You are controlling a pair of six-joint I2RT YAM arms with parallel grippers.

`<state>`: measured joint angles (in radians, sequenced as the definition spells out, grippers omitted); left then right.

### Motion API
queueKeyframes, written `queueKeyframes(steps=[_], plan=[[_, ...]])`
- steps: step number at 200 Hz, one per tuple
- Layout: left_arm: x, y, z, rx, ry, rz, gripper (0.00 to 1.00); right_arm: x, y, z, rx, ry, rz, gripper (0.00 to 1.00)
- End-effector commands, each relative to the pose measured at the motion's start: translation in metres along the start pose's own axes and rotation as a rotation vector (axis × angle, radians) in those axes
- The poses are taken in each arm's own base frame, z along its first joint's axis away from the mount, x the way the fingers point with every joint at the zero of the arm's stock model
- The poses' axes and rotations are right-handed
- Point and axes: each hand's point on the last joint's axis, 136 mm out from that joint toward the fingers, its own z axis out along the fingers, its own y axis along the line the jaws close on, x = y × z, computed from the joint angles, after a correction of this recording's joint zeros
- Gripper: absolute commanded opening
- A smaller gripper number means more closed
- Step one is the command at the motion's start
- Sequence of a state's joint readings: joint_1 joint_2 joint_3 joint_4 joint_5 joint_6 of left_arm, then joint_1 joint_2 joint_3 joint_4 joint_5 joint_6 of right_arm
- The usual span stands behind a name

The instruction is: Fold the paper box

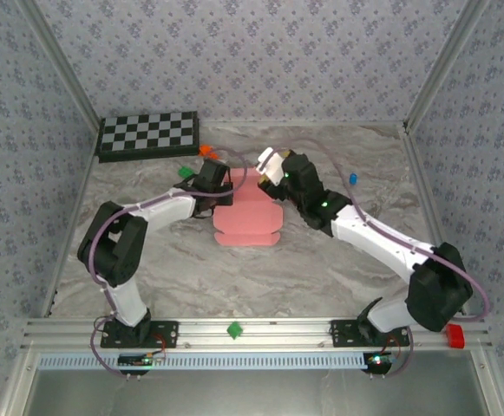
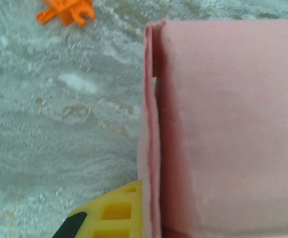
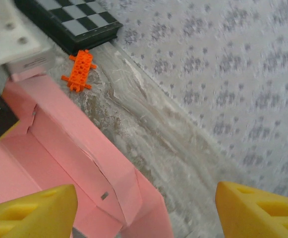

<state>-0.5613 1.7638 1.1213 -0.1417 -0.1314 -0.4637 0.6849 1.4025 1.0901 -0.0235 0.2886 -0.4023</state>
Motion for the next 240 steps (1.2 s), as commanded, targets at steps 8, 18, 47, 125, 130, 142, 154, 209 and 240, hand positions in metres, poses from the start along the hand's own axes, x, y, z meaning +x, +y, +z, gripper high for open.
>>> queueKeyframes(steps=[8,18,47,125,130,142,154,209,240], plan=[[0.002,0.001,-0.027,-0.011,0.067,-0.128,0.0,0.02,-0.014,-0.017,-0.025,0.15,0.325,0.75],[0.004,-0.003,-0.031,0.008,0.086,-0.148,0.0,0.015,-0.021,-0.021,-0.029,0.157,0.376,0.75],[0.013,-0.003,-0.039,0.018,0.125,-0.219,0.0,0.022,-0.032,-0.022,-0.032,0.208,0.536,0.71],[0.019,-0.012,-0.045,0.056,0.179,-0.314,0.0,0.035,-0.011,0.006,-0.161,0.34,0.632,0.52],[0.02,-0.012,-0.045,0.056,0.184,-0.318,0.0,0.035,-0.009,0.008,-0.171,0.343,0.633,0.5],[0.021,-0.012,-0.045,0.056,0.191,-0.327,0.0,0.036,-0.006,0.013,-0.182,0.355,0.633,0.45],[0.022,-0.013,-0.045,0.059,0.194,-0.335,0.0,0.037,-0.005,0.018,-0.185,0.361,0.634,0.38],[0.023,-0.015,-0.046,0.075,0.203,-0.339,0.0,0.039,0.004,0.04,-0.2,0.403,0.638,0.13],[0.023,-0.017,-0.047,0.082,0.206,-0.34,0.0,0.044,0.002,0.049,-0.17,0.422,0.637,0.08]])
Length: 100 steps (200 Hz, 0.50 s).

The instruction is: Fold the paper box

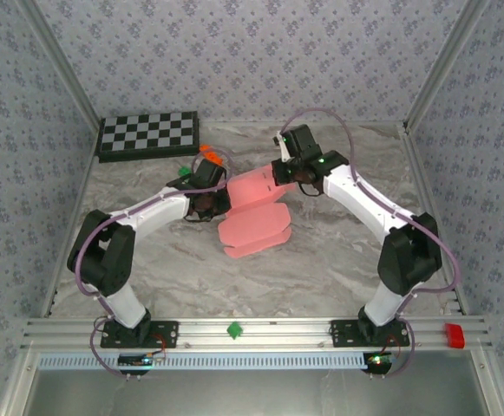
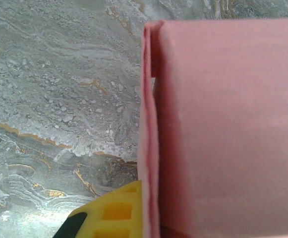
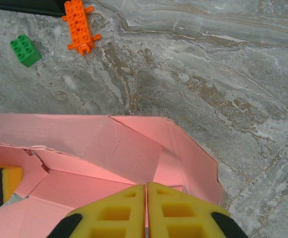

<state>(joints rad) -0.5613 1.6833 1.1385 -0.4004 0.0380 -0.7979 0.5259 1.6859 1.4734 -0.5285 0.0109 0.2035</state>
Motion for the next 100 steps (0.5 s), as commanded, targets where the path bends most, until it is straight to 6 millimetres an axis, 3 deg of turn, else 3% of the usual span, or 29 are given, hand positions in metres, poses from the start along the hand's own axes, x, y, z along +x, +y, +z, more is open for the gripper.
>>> queueKeyframes(steps=[1,100], plan=[[-0.009,-0.014,-0.016,0.045,-0.019,-0.01,0.0,-0.004,0.0,0.002,0.019,0.011,0.013,0.08],[-0.01,-0.018,-0.018,0.065,-0.017,-0.006,0.0,0.008,0.006,0.029,-0.004,0.079,0.021,0.04]])
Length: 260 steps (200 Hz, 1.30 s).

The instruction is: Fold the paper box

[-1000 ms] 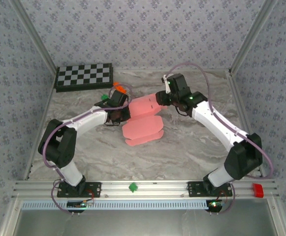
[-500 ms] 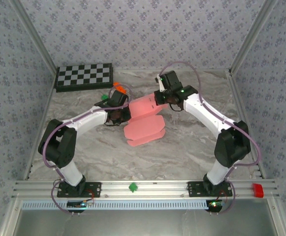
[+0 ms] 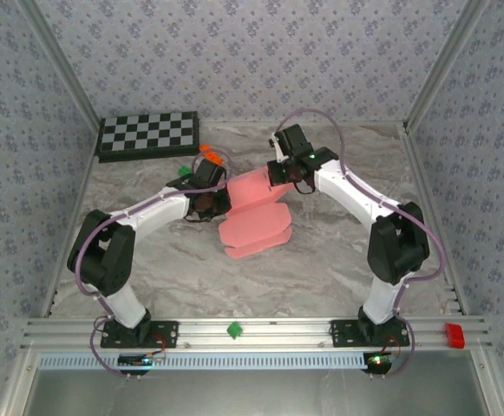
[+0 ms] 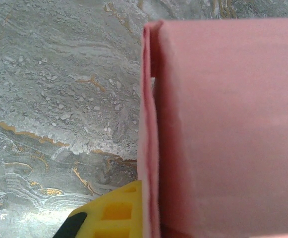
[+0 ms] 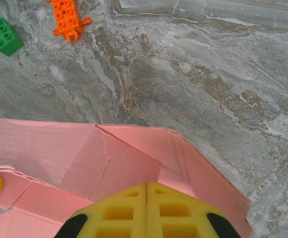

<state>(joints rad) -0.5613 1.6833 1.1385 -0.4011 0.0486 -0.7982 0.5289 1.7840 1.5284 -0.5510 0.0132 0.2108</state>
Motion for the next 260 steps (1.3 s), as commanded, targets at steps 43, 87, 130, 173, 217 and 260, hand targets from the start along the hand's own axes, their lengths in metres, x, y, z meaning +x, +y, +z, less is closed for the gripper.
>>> queueKeyframes(steps=[43,87,130,173,217,260], plan=[[-0.012,-0.02,-0.018,0.076,-0.028,-0.014,0.0,0.011,0.016,0.008,-0.073,0.029,0.05,0.04],[-0.013,-0.024,-0.019,0.093,-0.03,-0.023,0.0,0.014,0.024,0.012,-0.09,0.001,0.148,0.03],[-0.014,-0.025,-0.019,0.097,-0.032,-0.026,0.0,0.01,0.038,0.008,-0.186,-0.06,0.231,0.01],[-0.014,-0.026,-0.017,0.102,-0.029,-0.029,0.0,0.009,0.046,0.01,-0.271,-0.075,0.278,0.01],[-0.013,-0.024,-0.016,0.091,-0.027,-0.025,0.0,0.011,0.036,0.004,-0.209,-0.076,0.244,0.01],[-0.012,-0.021,-0.015,0.08,-0.025,-0.022,0.0,0.017,0.015,-0.009,-0.089,-0.06,0.2,0.0]])
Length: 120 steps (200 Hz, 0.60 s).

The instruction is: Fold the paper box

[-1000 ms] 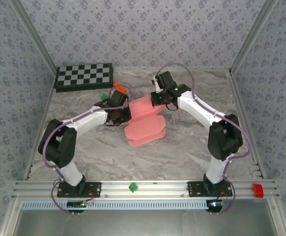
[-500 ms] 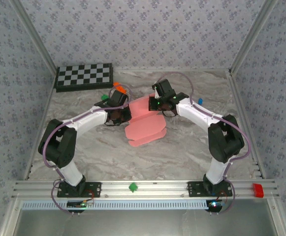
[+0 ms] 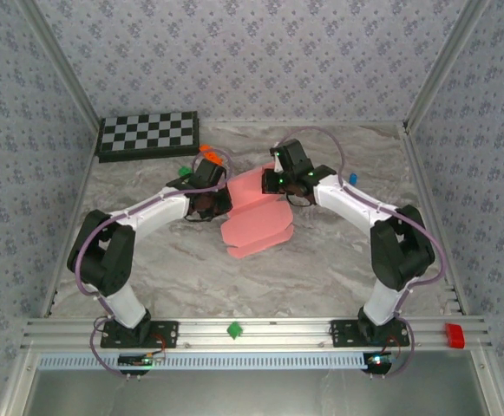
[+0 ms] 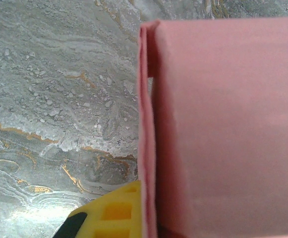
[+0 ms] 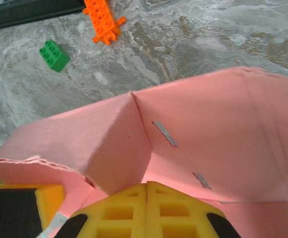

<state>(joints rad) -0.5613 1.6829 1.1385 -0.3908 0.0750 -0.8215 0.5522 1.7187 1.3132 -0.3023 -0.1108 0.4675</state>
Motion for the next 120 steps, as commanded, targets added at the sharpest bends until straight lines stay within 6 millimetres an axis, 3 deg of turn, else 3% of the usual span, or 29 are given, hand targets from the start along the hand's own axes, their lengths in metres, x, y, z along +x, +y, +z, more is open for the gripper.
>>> queueKeyframes(steps=[1,78,120], plan=[[-0.013,-0.016,-0.014,0.054,-0.036,0.002,0.0,-0.007,-0.01,-0.022,0.075,-0.019,-0.038,0.0],[-0.012,-0.013,-0.013,0.042,-0.034,0.007,0.0,0.002,-0.047,-0.045,0.301,0.037,-0.094,0.0],[-0.013,-0.014,-0.013,0.043,-0.034,0.008,0.0,0.012,-0.059,-0.044,0.357,0.077,-0.106,0.0]])
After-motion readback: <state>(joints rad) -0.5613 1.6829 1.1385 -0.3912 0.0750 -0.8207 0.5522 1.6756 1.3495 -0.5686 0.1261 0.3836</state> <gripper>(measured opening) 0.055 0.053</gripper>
